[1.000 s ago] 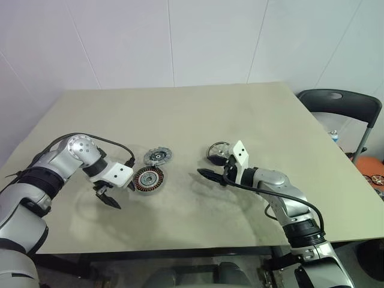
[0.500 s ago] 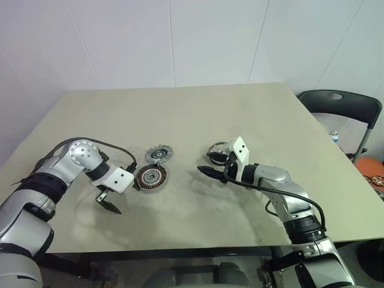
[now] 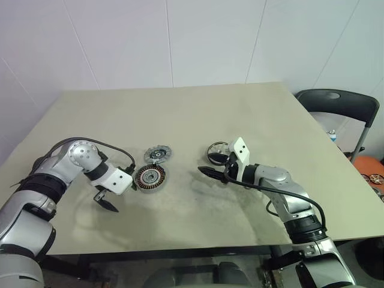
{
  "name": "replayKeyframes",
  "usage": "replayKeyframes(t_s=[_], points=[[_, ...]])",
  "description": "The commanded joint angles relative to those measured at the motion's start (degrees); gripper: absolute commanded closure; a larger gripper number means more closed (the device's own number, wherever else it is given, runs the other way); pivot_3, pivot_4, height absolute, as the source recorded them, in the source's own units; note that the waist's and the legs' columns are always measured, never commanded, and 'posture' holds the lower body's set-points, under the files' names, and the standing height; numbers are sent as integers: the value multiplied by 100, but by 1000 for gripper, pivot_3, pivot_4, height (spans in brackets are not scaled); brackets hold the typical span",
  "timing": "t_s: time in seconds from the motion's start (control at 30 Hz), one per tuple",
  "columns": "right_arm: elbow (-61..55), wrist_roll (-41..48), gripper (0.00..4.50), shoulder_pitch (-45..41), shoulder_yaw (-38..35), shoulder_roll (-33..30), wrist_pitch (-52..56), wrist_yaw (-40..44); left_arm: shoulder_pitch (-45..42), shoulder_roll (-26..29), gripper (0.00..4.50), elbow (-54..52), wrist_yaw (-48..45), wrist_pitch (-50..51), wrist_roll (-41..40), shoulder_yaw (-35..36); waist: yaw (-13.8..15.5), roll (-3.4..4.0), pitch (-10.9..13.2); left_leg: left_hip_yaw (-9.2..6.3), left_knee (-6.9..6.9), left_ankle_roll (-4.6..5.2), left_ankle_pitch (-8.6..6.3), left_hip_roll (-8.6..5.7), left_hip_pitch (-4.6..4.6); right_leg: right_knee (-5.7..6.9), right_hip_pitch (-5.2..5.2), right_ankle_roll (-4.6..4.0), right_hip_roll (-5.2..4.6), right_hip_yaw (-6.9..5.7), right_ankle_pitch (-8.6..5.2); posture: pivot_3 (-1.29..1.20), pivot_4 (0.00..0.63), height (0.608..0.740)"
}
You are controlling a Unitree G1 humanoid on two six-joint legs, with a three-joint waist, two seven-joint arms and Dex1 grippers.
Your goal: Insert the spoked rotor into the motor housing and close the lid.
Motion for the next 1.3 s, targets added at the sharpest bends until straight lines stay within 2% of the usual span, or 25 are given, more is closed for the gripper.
replayKeyframes(t_s=[0.03, 0.53, 0.67, 0.77, 0.93, 1.03, 1.13, 1.2, 1.3], points=[[-81, 46, 1182, -159, -94, -18, -55, 37, -91, -49, 58, 43, 16, -18, 87, 279, 5, 0, 0, 0, 0, 0, 0, 0, 0, 0, 0, 0, 0, 0, 0, 0, 0, 740], [-34, 13, 1182, -211, -85, -48, -61, 69, -187, -273, 58, 486, 429, -464, 548, 537, 15, -3, -3, 0, 6, 1, 0, -1, 9, 12, 7, -1, -1, 0, 2, 0, 0, 740], [-24, 2, 1182, -217, -86, -49, -56, 60, -213, -303, 896, 542, 443, -531, 597, 575, 17, -4, -3, 0, 10, 0, 1, -1, 15, 26, 8, 0, -1, 0, 2, 0, 0, 740], [-39, 14, 1182, -212, -91, -53, -46, 68, -261, -354, 1893, 611, 600, -490, 691, 600, 26, -5, -4, -1, 14, -3, 2, -2, 17, 37, 7, 0, 0, 0, 2, 0, 0, 740], [-36, 11, 1182, -214, -97, -55, -46, 61, -284, -368, 1893, 654, 481, -580, 695, 569, 15, -8, -6, -1, 21, -4, 3, -2, 17, 48, 7, 0, -1, 0, 1, 0, 0, 740], [-40, 10, 1182, -217, -97, -53, -45, 58, -245, -327, 2448, 598, 290, -585, 637, 549, -2, -9, -6, 0, 19, -3, 2, -2, 17, 48, 4, 0, -1, 1, 1, 0, 0, 740], [-35, 8, 1182, -217, -99, -51, -47, 53, -253, -366, 3418, 600, 448, -422, 709, 599, -15, -10, -7, 0, 13, -3, 2, -1, 16, 48, -3, 0, -1, 1, 1, 0, 0, 740], [-37, 6, 1182, -210, -99, -53, -51, 49, -244, -350, 3418, 581, 324, -416, 675, 573, -12, -10, -7, 0, 10, -3, 2, -1, 15, 48, -5, 0, -1, 2, 1, 0, 0, 740], [-37, 6, 1182, -208, -91, -42, -50, 43, -238, -313, 3933, 608, 251, -511, 690, 545, -9, -11, -7, 0, 11, -2, 2, -1, 14, 47, -4, 0, -1, 2, 1, 0, 0, 740]])
